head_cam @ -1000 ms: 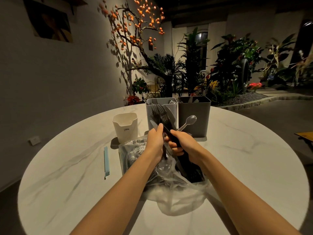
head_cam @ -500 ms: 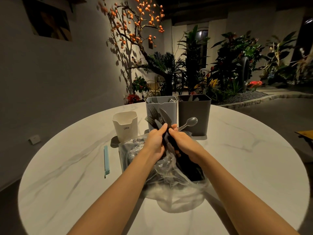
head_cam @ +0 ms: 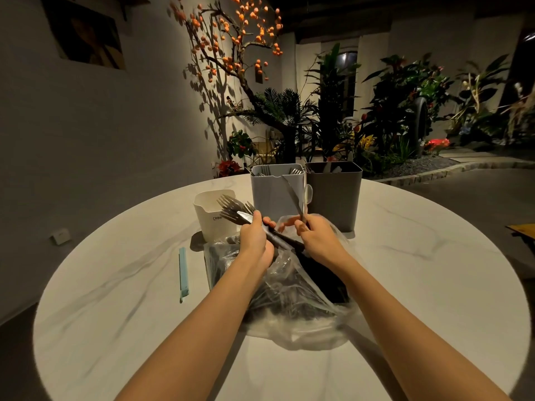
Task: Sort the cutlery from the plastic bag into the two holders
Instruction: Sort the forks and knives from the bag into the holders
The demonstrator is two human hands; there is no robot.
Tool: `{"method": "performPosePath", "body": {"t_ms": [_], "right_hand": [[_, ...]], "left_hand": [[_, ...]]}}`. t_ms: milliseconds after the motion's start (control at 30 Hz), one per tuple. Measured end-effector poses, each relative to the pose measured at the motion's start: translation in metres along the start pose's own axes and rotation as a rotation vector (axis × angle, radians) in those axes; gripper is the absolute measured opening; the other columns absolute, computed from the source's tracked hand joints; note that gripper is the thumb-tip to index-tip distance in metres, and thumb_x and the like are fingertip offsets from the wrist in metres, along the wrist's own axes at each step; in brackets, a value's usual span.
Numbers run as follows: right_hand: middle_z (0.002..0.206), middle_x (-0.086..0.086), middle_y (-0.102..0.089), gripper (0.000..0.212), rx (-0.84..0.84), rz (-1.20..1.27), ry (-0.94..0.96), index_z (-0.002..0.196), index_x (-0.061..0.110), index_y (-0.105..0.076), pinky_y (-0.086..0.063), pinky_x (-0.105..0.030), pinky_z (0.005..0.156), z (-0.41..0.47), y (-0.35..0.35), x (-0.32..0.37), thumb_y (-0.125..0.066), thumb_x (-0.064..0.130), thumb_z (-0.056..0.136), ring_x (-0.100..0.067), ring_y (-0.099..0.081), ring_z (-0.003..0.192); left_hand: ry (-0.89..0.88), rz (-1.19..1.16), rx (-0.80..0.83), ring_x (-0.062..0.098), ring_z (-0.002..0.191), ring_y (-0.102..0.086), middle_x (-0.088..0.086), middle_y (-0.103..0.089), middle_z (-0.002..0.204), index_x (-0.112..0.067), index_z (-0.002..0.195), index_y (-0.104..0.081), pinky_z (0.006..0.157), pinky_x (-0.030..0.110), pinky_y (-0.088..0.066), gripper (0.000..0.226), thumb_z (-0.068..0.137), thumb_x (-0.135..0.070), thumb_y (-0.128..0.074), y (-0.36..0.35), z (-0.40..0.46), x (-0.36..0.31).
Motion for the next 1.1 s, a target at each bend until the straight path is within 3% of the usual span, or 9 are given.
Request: {"method": "performPosePath", "body": {"t_ms": [100, 267, 400, 500, 633, 800, 933, 1033, 1100], "right_hand": [[0.109, -0.002, -0.068, 0.03, 0.071, 0.001, 0.021, 0.106, 0.01, -0.069, -0.044, -0.029, 0.094, -0.002, -0.004, 0.002, -0.039, 0.011, 0.101, -0.015, -0.06, 0.105], [0.084, -0.004, -0.062, 0.026, 0.098, -0.071, 0.05, 0.085, 0.007, -0.059, -0.041, -0.036, 0.077, -0.003, -0.002, 0.006, -0.037, 0.012, 0.097, -0.019, -0.054, 0.081], [0.069, 0.001, -0.049, 0.03, 0.136, -0.073, 0.045, 0.077, 0.006, -0.051, -0.036, -0.032, 0.069, -0.004, 0.001, 0.004, -0.034, 0.014, 0.1, -0.014, -0.045, 0.068], [0.07, 0.0, -0.047, 0.034, 0.169, -0.151, 0.071, 0.078, 0.006, -0.049, -0.037, -0.033, 0.071, -0.006, 0.003, 0.005, -0.029, 0.017, 0.103, -0.014, -0.042, 0.068], [0.075, -0.001, -0.048, 0.04, 0.283, -0.289, 0.123, 0.072, 0.013, -0.043, -0.034, -0.032, 0.073, -0.01, -0.001, 0.009, -0.024, 0.02, 0.106, -0.013, -0.043, 0.07], [0.116, -0.015, -0.063, 0.046, 0.369, -0.181, 0.006, 0.115, 0.001, -0.061, -0.04, -0.032, 0.091, -0.015, 0.001, 0.009, -0.026, 0.03, 0.106, -0.026, -0.057, 0.107], [0.125, -0.011, -0.06, 0.045, 0.391, -0.209, -0.006, 0.122, 0.004, -0.06, -0.037, -0.03, 0.093, -0.017, 0.001, 0.008, -0.026, 0.028, 0.106, -0.019, -0.054, 0.106], [0.12, -0.015, -0.062, 0.04, 0.26, -0.165, 0.032, 0.114, 0.001, -0.065, -0.042, -0.03, 0.088, -0.013, 0.004, 0.011, -0.029, 0.016, 0.103, -0.016, -0.053, 0.094], [0.123, -0.012, -0.062, 0.038, 0.179, -0.182, 0.037, 0.118, 0.001, -0.064, -0.039, -0.023, 0.09, -0.009, 0.007, 0.011, -0.03, 0.008, 0.101, -0.017, -0.055, 0.104]], "left_hand": [[-0.05, 0.051, 0.031, 0.012, 0.054, -0.037, 0.001, -0.04, 0.063, -0.01, 0.084, -0.041, 0.057, 0.026, -0.042, 0.023, 0.104, -0.021, -0.039, -0.003, -0.001, 0.0], [-0.127, 0.234, 0.083, 0.011, 0.055, -0.038, 0.001, -0.039, 0.066, -0.01, 0.087, -0.042, 0.048, 0.026, -0.042, 0.025, 0.104, -0.027, -0.039, -0.011, -0.007, 0.003], [-0.187, 0.34, 0.051, 0.017, 0.068, -0.046, 0.003, -0.047, 0.074, -0.01, 0.093, -0.048, 0.074, 0.04, -0.043, 0.028, 0.101, -0.036, -0.043, -0.013, -0.007, 0.003], [-0.201, 0.303, 0.037, 0.014, 0.064, -0.047, 0.001, -0.047, 0.072, -0.01, 0.096, -0.045, 0.075, 0.037, -0.042, 0.025, 0.102, -0.034, -0.04, -0.011, -0.006, 0.001], [-0.186, 0.254, 0.061, 0.018, 0.078, -0.065, 0.009, -0.064, 0.089, 0.001, 0.118, -0.048, 0.084, 0.038, -0.052, 0.036, 0.104, -0.031, -0.036, -0.006, -0.001, -0.001], [-0.217, 0.278, 0.143, 0.014, 0.067, -0.064, 0.005, -0.061, 0.076, -0.007, 0.092, -0.05, 0.071, 0.03, -0.055, 0.024, 0.104, -0.024, -0.037, -0.01, -0.009, -0.001], [-0.214, 0.267, 0.08, 0.011, 0.06, -0.052, 0.002, -0.051, 0.071, -0.007, 0.097, -0.045, 0.059, 0.024, -0.049, 0.016, 0.103, -0.022, -0.043, -0.008, -0.008, -0.001], [-0.195, 0.246, 0.031, 0.011, 0.058, -0.046, 0.002, -0.046, 0.07, -0.007, 0.1, -0.041, 0.058, 0.026, -0.046, 0.016, 0.103, -0.023, -0.043, -0.003, -0.002, -0.004], [-0.188, 0.245, 0.026, 0.011, 0.056, -0.043, 0.002, -0.044, 0.069, -0.008, 0.093, -0.04, 0.057, 0.025, -0.044, 0.016, 0.103, -0.021, -0.042, -0.003, 0.0, -0.005]]}}
Point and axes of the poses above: each hand's wrist, its own z-axis towards the middle knuckle, its own y-axis out of the back of the hand, x = y × z, the point moved 4 cm from there along z, towards the middle knuckle
